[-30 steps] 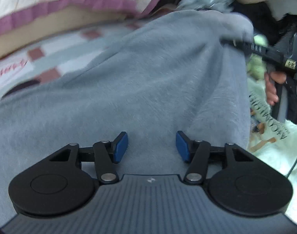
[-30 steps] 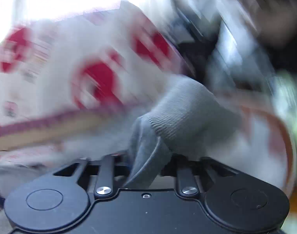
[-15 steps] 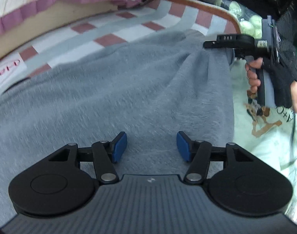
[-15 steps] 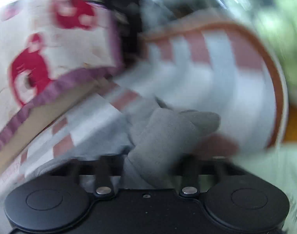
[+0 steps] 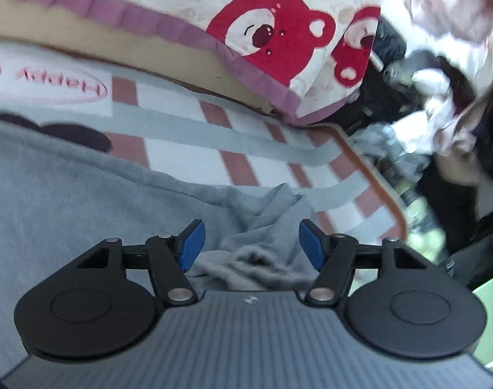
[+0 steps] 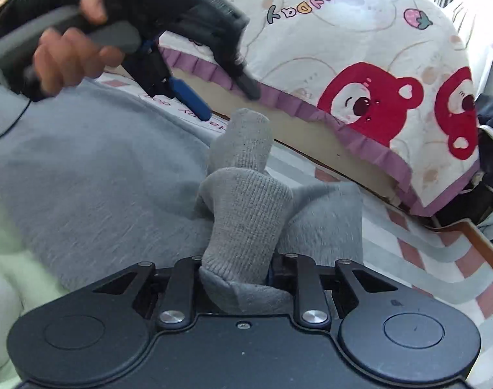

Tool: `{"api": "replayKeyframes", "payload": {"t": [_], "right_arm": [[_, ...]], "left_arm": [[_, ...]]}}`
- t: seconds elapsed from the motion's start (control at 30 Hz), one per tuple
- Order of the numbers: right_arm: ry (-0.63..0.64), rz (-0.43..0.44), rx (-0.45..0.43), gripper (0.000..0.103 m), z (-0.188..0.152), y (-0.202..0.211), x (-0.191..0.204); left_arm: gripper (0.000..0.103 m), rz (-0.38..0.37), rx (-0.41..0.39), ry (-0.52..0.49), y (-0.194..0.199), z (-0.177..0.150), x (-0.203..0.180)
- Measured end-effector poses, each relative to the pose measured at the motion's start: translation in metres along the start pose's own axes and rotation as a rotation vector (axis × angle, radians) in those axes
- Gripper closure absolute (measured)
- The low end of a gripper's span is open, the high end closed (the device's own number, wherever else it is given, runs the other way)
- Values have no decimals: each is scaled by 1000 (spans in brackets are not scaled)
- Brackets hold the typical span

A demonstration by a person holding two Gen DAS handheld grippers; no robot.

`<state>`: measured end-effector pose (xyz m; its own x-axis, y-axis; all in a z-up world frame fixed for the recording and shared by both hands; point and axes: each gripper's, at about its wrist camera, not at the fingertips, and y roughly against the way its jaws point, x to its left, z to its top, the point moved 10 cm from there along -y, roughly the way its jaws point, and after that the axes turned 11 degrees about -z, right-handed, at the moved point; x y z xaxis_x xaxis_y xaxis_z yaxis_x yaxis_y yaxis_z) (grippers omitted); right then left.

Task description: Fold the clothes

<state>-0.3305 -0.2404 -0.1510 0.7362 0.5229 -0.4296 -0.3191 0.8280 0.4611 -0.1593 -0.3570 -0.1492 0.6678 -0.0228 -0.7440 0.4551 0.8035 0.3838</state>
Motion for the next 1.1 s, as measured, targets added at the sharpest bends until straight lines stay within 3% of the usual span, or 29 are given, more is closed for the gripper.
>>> {"api": "replayKeyframes", "payload": {"t": [0.1,0.23,0.37,0.43,0.47,0.53,0.63,0.7,0.73,0.8,0.93,1.0,1.1], "right_arm": [[-107,40,52,72,9,1,-14],[-315,165,67,67,23,14,-40],[-444,314,-36,39,44,53,-44],[-374,271,-51,36,51,60,-38],[-301,201,-37,34,49,57,-35],[-239,150,7,34,42,43,-29],[-295,173,90,34,35,23,-23],[-355,222,144,28,34,11,-13],[-382,252,174,27,34,5,-7],[-378,285,215,17,33,-3,7],[-111,275,154,16,32,14,43],[-58,257,117,19,28,26,44],[-66,163,34,20,19,48,16]], "left_arm": [[39,51,87,-14,-12,-17,9],[34,97,165,1,-21,-38,25],[33,141,213,6,-24,-53,36],[33,150,229,-14,-23,-58,36],[33,144,233,-13,-23,-60,36],[33,120,234,5,-21,-60,33],[34,87,244,21,-21,-62,28],[38,51,265,30,-22,-67,23],[41,26,275,44,-23,-70,21],[65,-17,288,68,-23,-74,18],[69,-43,257,92,-10,-67,15],[68,-43,238,94,-1,-62,15],[53,30,190,39,28,-49,24]]}}
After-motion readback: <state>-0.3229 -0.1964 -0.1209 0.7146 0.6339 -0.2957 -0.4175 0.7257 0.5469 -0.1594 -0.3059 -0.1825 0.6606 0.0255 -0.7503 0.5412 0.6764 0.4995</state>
